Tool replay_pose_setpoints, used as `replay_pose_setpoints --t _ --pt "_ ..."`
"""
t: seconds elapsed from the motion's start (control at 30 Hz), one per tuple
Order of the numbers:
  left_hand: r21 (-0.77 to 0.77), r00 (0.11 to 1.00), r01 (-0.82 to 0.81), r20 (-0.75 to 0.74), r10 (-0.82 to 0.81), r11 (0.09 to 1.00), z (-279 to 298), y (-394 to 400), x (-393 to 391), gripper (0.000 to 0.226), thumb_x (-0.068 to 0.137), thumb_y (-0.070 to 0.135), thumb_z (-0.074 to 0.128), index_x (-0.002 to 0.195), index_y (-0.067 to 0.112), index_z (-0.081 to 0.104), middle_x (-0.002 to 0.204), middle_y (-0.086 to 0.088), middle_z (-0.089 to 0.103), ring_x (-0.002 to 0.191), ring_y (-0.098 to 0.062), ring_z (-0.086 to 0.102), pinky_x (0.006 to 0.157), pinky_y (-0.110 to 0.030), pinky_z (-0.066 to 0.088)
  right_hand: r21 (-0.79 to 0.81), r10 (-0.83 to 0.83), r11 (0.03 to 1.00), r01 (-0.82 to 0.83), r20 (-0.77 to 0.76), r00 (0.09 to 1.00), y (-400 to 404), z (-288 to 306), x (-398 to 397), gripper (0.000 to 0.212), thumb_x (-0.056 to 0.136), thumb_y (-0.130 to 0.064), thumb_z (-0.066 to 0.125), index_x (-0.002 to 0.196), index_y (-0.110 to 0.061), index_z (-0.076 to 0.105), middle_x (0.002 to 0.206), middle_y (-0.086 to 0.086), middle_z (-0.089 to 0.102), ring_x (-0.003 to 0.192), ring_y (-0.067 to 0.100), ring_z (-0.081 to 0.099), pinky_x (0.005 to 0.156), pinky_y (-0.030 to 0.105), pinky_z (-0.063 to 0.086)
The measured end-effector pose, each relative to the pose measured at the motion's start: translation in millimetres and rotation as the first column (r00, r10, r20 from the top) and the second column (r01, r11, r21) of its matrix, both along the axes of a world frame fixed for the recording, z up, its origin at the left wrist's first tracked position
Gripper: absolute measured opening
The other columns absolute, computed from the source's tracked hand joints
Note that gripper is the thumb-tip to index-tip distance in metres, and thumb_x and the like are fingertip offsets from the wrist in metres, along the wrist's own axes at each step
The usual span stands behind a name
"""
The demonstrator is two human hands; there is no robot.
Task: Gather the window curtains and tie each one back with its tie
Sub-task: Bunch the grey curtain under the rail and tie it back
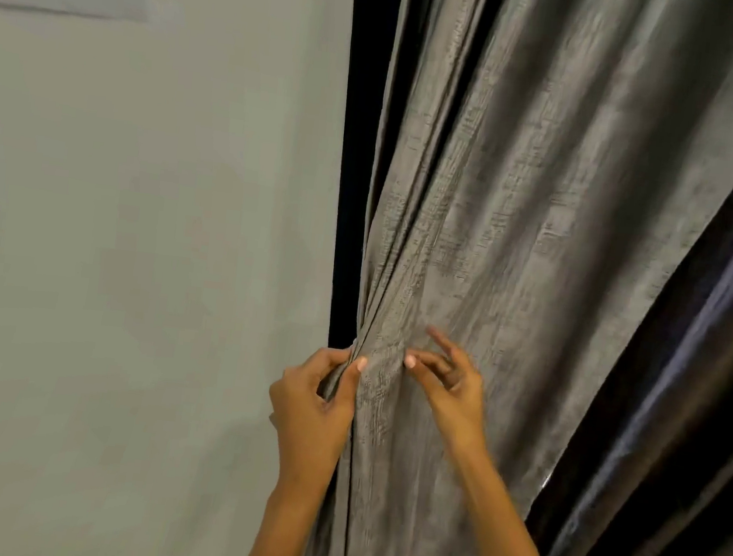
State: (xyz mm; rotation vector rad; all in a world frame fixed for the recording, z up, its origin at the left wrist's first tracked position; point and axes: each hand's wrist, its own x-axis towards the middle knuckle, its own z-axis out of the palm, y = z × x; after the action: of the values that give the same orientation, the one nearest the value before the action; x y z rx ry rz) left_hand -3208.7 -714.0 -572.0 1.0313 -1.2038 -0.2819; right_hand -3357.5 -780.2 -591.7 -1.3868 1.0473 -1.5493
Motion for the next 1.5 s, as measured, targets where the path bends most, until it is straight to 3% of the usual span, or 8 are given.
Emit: replay_pose_setpoints --t 0.07,0.23,0.53,0.73,0.93,1.1,1.23,1.5 --pt "0.011 1.000 -0.003 -0.008 0.003 1.000 -1 -1 0 0.002 0.084 0.023 0.071 0.084 0.025 0.071 0.074 0.016 0.070 0.071 -0.004 0.066 0.059 -0.025 0.054 -0.058 -0.092 0.994 0.088 -0.072 0.993 2 -5 7 0.043 0.078 -0.021 0.075 0.119 -0.024 0.062 0.112 -0.007 0.067 0.110 0.006 0.060 0.101 0.031 0.046" --pt "0.011 1.000 0.004 -0.005 -0.004 1.000 2 2 3 0.005 0.083 0.028 0.070 0.080 0.032 0.069 0.071 0.016 0.068 0.066 -0.005 0.064 0.055 -0.024 0.052 0.065 -0.136 0.988 0.139 -0.048 0.990 -1 -6 7 0.116 0.058 -0.048 0.080 0.150 -0.034 0.010 0.158 -0.007 0.016 0.143 0.011 0.018 0.115 0.038 0.025" --pt "-0.005 1.000 0.007 -0.010 -0.007 1.000 6 5 6 0.002 0.082 0.031 0.068 0.081 0.030 0.070 0.073 0.015 0.069 0.067 -0.007 0.066 0.056 -0.020 0.051 -0.074 -0.044 0.997 0.035 -0.123 0.991 -13 -6 7 0.065 0.072 -0.036 0.074 0.132 -0.022 0.053 0.117 -0.007 0.063 0.114 0.002 0.056 0.107 0.039 0.042" --pt "-0.004 0.998 0.054 -0.016 -0.054 0.999 8 11 10 0.003 0.081 0.031 0.068 0.081 0.029 0.070 0.072 0.014 0.070 0.069 -0.004 0.066 0.059 -0.010 0.048 0.015 0.059 0.998 -0.058 -0.067 0.996 -18 -4 3 0.123 0.055 -0.047 0.081 0.152 -0.025 0.009 0.149 -0.015 0.028 0.130 -0.005 0.035 0.099 0.012 0.040" --pt "0.037 0.992 -0.105 0.072 0.102 0.994 4 10 3 0.007 0.082 0.027 0.071 0.086 0.021 0.073 0.072 0.013 0.069 0.070 -0.011 0.066 0.063 -0.029 0.056 -0.168 -0.129 0.979 0.118 -0.059 0.990 0 -3 6 0.011 0.082 -0.013 0.072 0.090 -0.008 0.066 0.086 0.004 0.069 0.082 0.021 0.067 0.071 0.033 0.057" --pt "-0.010 0.947 -0.262 0.192 0.259 0.965 3 10 -23 0.010 0.081 0.011 0.074 0.089 0.017 0.074 0.069 0.018 0.062 0.071 -0.014 0.058 0.067 -0.016 0.040 -0.432 -0.497 0.818 0.380 -0.199 0.845 45 -22 21 0.016 0.087 -0.002 0.065 0.080 -0.016 0.063 0.088 -0.013 0.056 0.072 -0.005 0.055 0.052 0.010 0.045" --pt "-0.097 0.928 -0.273 0.237 0.289 0.957 0 11 -44 0.015 0.078 0.005 0.074 0.091 0.012 0.073 0.065 0.005 0.066 0.079 0.018 0.043 0.068 -0.015 0.035 -0.307 -0.396 0.899 0.312 -0.266 0.879 62 -27 19 0.022 0.093 -0.008 0.057 0.109 -0.020 0.064 0.098 -0.028 0.057 0.084 -0.004 0.057 0.067 0.012 0.047" --pt "-0.054 0.986 -0.002 0.165 0.011 0.999 -5 17 -56 0.019 0.085 0.022 0.067 0.103 0.028 0.068 0.080 0.007 0.071 0.075 -0.013 0.064 0.072 -0.026 0.052 -0.036 -0.010 0.999 0.013 0.075 0.997 64 -16 22 0.025 0.096 -0.045 0.046 0.118 -0.040 0.055 0.105 -0.006 0.070 0.097 0.012 0.068 0.084 0.037 0.055"
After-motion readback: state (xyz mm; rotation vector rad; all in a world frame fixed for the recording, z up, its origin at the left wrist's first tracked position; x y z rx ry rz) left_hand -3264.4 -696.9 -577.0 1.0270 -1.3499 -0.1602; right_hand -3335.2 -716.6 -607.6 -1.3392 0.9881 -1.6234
